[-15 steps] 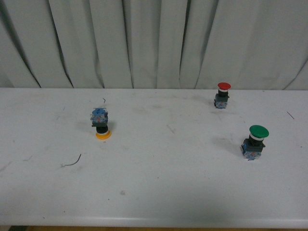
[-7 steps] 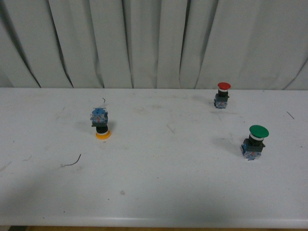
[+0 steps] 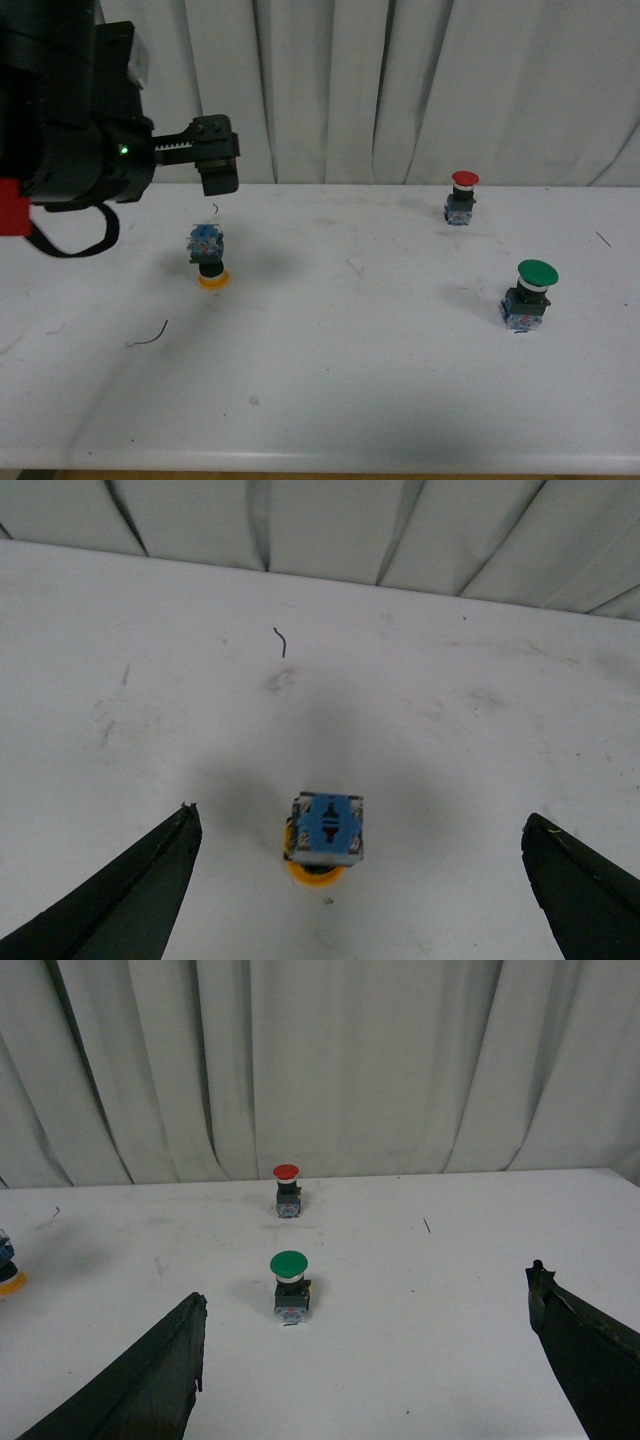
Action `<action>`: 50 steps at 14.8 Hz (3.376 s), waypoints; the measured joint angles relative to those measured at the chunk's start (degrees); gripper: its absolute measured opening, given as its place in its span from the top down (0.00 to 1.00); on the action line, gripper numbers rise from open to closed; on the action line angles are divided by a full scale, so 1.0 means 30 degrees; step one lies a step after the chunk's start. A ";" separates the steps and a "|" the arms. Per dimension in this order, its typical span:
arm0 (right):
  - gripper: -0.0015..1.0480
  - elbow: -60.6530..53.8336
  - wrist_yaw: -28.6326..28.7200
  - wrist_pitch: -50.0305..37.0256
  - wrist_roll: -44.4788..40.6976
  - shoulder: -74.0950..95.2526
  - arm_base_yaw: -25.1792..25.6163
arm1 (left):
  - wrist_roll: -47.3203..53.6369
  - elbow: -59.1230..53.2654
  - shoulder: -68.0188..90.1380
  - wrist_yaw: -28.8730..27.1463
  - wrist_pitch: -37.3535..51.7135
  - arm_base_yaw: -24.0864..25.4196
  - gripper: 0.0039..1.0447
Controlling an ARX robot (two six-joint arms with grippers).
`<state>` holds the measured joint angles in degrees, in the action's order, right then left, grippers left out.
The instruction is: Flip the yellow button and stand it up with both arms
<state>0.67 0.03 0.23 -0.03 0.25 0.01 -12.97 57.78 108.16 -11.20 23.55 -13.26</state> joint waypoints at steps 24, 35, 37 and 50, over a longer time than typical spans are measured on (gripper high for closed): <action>0.06 0.0000 0.0000 0.0000 0.0000 0.0000 0.0000 | 0.1923 0.6156 0.6105 0.1239 -0.5406 0.0291 0.06; 0.06 0.0000 0.0000 0.0000 0.0000 0.0000 0.0000 | 0.1792 0.6543 0.6659 0.0430 -0.5085 0.0000 0.55; 0.06 0.0000 0.0000 0.0000 0.0000 0.0000 0.0000 | 0.1785 0.6681 0.6681 0.0313 -0.5034 -0.0022 0.66; 0.06 0.0000 0.0000 0.0000 0.0000 0.0000 0.0000 | 0.1144 -0.5238 -0.9129 0.6492 -0.0495 -0.1406 0.69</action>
<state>0.67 0.03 0.23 -0.03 0.25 0.01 -9.54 42.06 80.77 8.27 22.06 -17.47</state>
